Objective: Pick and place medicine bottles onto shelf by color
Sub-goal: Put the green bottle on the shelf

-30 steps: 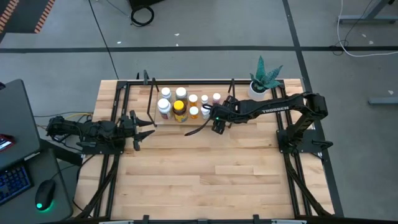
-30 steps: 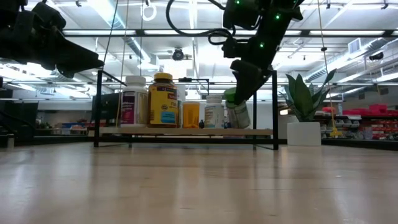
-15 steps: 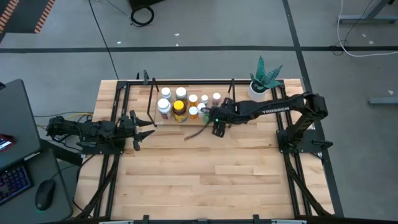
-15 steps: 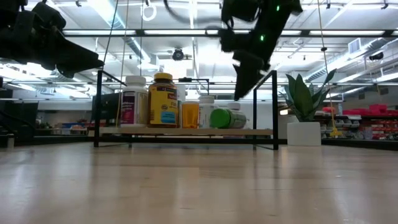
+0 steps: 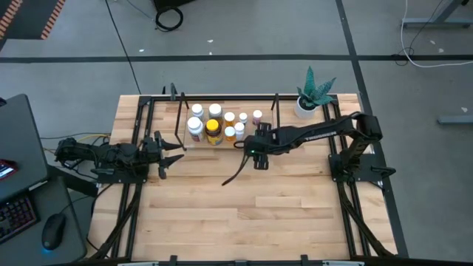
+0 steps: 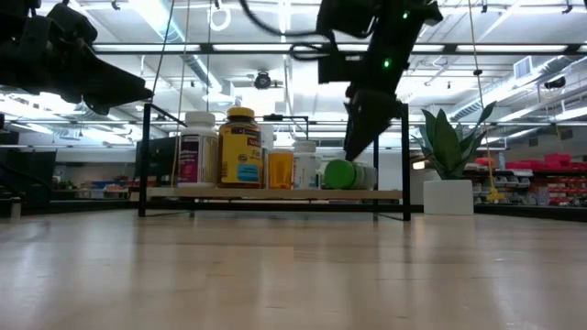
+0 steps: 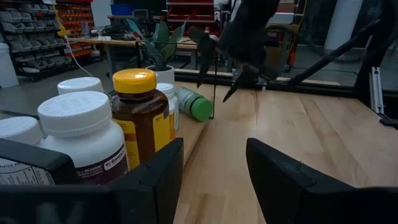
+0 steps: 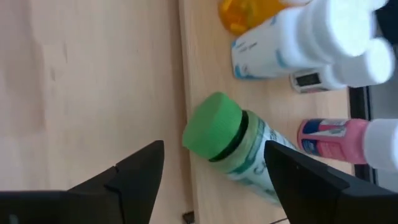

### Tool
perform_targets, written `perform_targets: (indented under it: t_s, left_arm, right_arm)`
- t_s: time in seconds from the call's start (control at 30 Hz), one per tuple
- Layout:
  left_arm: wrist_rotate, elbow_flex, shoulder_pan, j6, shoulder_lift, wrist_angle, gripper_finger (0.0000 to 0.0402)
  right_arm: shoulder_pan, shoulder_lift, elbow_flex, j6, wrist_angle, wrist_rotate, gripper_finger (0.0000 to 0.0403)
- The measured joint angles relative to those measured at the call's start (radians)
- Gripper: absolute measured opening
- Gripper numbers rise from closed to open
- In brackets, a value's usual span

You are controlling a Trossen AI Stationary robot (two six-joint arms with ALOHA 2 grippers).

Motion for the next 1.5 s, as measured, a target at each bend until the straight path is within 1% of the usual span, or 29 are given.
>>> perform_targets:
  t_s: [0.07,0.27,0.5,0.57,0.67,0.8,0.93,1.13,1.3,1.37,1.5]
  left_arm:
    - [0.000,0.000,0.000,0.001,0.000,-0.002,0.0182]
    - [0.000,0.000,0.000,0.000,0.000,0.001,0.0188]
    - [0.000,0.000,0.000,0.000,0.000,0.003,0.0183]
    - [0.000,0.000,0.000,0.000,0.000,0.001,0.0185]
    - [0.000,0.000,0.000,0.001,0.000,0.001,0.0187]
    - [0.000,0.000,0.000,0.001,0.000,0.002,0.0186]
    - [0.000,0.000,0.000,0.001,0.000,0.002,0.0181]
    - [0.000,0.000,0.000,0.000,0.000,0.002,0.0186]
    - [0.000,0.000,0.000,0.000,0.000,0.002,0.0186]
    - [0.000,0.000,0.000,0.000,0.000,0.001,0.0184]
    - [0.000,0.000,0.000,0.000,0.000,0.002,0.0181]
  right_arm:
    - [-0.001,0.019,0.000,-0.015,-0.012,0.009,0.0291]
    - [-0.001,0.051,0.036,-0.081,-0.113,0.105,0.0305]
    - [-0.011,0.061,0.036,-0.174,-0.134,0.095,0.0303]
    - [-0.010,0.061,0.036,-0.210,-0.125,0.085,0.0301]
    - [-0.021,0.062,0.058,-0.220,-0.151,0.048,0.0298]
    - [-0.055,0.062,0.135,-0.221,-0.188,-0.032,0.0295]
    - [-0.089,0.060,0.201,-0.260,-0.201,-0.085,0.0295]
    - [-0.138,0.060,0.216,-0.270,-0.216,-0.176,0.0295]
    - [-0.149,0.111,0.261,-0.298,-0.251,-0.187,0.0295]
    - [-0.146,0.151,0.317,-0.311,-0.265,-0.188,0.0295]
    - [-0.134,0.238,0.442,-0.355,-0.374,-0.179,0.0295]
